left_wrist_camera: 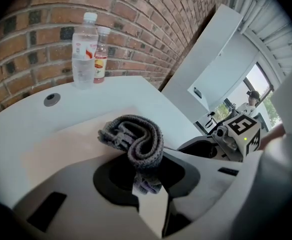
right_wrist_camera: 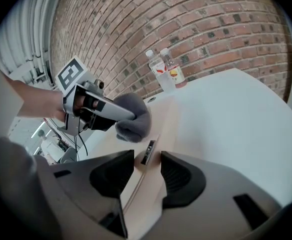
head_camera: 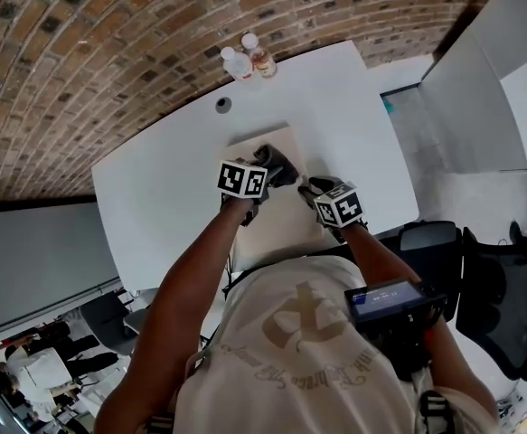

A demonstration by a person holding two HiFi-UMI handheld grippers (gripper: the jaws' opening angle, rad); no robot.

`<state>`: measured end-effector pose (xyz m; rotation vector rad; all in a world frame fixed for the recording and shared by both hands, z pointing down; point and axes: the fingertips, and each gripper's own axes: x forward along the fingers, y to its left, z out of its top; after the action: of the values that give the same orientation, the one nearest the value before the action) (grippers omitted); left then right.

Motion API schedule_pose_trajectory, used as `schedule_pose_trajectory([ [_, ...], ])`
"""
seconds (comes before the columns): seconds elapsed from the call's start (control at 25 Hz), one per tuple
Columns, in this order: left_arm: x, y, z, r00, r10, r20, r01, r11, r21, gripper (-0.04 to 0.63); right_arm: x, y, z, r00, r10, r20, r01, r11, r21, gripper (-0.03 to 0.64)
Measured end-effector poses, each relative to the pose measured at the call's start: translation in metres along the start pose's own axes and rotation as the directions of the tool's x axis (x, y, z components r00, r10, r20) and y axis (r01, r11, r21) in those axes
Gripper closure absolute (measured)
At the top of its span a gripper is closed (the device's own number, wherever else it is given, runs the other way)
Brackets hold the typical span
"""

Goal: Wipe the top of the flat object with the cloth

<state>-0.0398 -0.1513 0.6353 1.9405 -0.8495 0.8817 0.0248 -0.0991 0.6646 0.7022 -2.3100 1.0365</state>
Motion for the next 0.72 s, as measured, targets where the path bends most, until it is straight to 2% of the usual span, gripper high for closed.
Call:
schedule_pose_trajectory([
  [0.24,-0.026,0.024,-0.028,0.999,0.051,-0.002,-0.051,0.999,-0.008,0.491,-0.001,0.000,-0.002,1.000,-0.017,0.020,0.017,1.000,0.000,0.439],
  [0.56,-0.072,0.073,-0.068,0.990,0.122,0.069,-0.110,0.982,-0.154,0.489,0.000,-0.001,0.000,0.999,-0.026,0.028,0.026,1.000,-0.003,0.439],
  [0.72,-0.084,0.082,-0.083,0.983,0.148,0.108,-0.122,0.970,-0.210,0.489,-0.003,-0.004,-0.001,0.999,-0.038,0.033,0.038,0.999,0.007,0.439],
])
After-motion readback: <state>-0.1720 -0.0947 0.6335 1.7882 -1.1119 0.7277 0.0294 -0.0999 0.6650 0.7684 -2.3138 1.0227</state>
